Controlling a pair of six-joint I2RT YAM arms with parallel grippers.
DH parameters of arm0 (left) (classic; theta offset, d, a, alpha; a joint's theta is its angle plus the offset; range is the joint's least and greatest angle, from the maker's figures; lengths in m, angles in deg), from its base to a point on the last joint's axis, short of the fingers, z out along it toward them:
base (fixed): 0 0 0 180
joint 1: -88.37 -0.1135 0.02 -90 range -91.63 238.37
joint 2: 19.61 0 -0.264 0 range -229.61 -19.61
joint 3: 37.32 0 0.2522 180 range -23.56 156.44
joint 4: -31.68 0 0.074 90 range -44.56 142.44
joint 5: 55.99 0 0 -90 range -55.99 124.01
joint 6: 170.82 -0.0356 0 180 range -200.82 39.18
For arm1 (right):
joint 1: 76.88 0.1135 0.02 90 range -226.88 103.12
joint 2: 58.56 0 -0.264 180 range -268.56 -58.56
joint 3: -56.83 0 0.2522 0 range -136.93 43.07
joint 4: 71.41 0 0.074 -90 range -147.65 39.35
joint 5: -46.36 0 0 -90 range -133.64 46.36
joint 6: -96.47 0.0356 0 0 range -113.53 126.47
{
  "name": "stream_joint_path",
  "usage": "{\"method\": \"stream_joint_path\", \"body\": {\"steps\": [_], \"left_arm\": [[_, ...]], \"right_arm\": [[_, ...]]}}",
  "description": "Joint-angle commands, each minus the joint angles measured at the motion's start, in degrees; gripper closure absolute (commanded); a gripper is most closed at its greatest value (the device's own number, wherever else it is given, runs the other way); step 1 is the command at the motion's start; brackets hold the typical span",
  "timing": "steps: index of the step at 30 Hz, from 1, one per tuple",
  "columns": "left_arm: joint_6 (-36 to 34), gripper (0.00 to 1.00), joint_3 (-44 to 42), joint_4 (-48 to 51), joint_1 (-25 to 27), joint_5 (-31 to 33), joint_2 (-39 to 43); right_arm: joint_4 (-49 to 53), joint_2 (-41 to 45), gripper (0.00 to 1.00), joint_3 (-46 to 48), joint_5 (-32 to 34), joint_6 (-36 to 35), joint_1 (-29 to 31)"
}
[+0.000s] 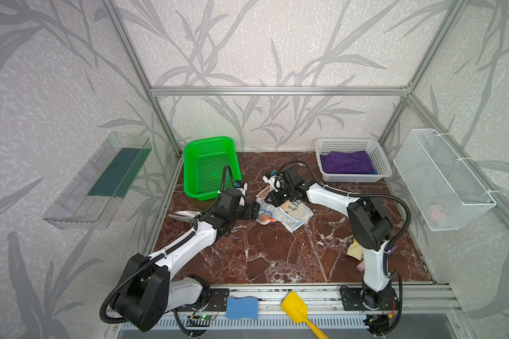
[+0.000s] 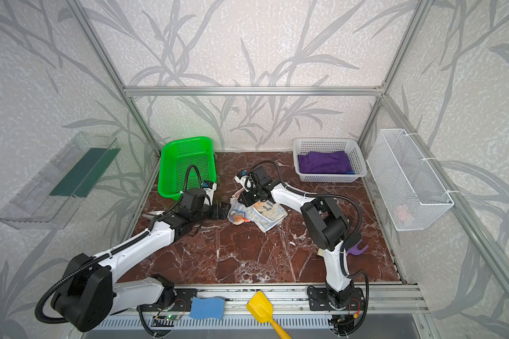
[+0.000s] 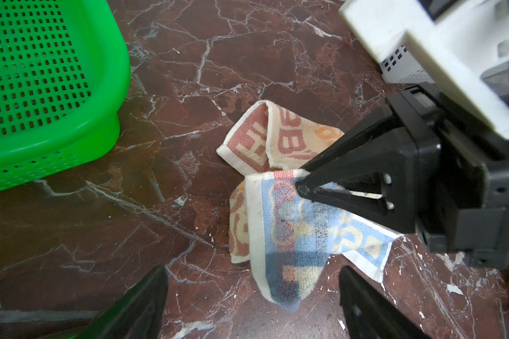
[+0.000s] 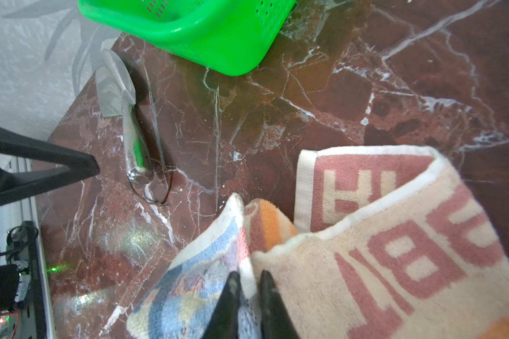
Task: Fold and stack the towels
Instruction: 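Pinch a corner of the patterned towel with the right gripper, then hold the patterned towel with both grippers and spread it apart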
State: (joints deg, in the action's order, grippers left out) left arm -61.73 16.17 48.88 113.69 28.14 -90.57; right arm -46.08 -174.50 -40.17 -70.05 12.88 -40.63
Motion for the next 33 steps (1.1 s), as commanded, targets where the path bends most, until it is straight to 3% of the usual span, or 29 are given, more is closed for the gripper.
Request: {"method": "stream_joint_path", "body": {"steps": [1, 7, 10, 14, 22, 26, 33], "left_arm": [[-0.3, 0.09, -0.7, 0.7, -0.4, 0.6, 1.3], [-4.1, 0.09, -0.9, 2.5, -0.4, -1.4, 0.4], [-8.2, 0.09, -0.8, 2.2, -0.3, -6.4, -0.6], [-10.3, 0.10, 0.2, 2.5, 0.1, -8.0, -2.3], [-16.5, 0.11, 6.7, 6.1, 5.5, -9.1, -7.6], [-21.1, 0.11, 9.9, 7.4, 10.7, -5.6, -11.6], [-23.1, 0.11, 12.0, 4.2, 17.2, -6.7, -16.0]], "right_arm": [[-1.1, 5.5, 0.90, 3.5, 1.6, -1.8, -0.4], [-3.3, 15.7, 0.90, 12.6, 8.1, -3.7, -1.7], [-5.2, 21.1, 0.90, 18.1, 13.4, -3.5, -2.8], [-7.4, 26.4, 0.89, 25.2, 21.8, -2.3, -3.5], [-0.3, 26.8, 0.89, 29.2, 35.5, 4.0, -4.3], [0.5, 26.3, 0.89, 30.5, 36.0, 6.7, -6.1], [-0.2, 27.2, 0.89, 31.2, 33.7, 7.6, -9.3]]}}
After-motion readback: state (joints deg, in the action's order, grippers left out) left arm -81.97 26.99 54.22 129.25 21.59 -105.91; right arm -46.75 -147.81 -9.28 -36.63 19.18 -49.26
